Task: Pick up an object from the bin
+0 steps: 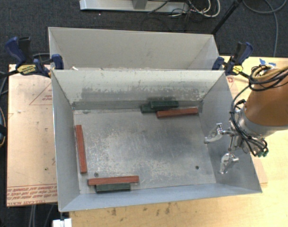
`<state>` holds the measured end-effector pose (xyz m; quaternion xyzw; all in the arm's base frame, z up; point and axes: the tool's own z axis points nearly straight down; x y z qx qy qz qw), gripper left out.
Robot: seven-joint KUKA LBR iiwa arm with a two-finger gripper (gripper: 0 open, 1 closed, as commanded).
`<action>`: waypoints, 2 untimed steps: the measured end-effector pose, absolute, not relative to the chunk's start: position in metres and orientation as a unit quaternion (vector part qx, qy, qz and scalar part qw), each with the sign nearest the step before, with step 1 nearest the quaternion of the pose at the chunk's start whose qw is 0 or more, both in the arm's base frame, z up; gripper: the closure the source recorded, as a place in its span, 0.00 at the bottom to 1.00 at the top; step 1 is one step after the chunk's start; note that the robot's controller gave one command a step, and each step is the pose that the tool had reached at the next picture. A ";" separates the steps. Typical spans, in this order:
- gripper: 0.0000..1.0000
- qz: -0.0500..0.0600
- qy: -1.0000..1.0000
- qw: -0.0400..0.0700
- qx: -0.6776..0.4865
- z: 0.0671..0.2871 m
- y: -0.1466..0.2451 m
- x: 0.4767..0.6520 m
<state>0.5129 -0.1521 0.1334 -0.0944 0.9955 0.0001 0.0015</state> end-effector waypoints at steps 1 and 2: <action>0.00 0.000 0.992 0.001 -0.124 0.134 -0.151 0.513; 0.00 0.000 0.992 0.001 -0.128 0.145 -0.154 0.519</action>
Offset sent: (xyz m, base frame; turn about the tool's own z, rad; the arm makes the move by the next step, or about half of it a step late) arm 0.0126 -0.0027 0.0191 -0.0661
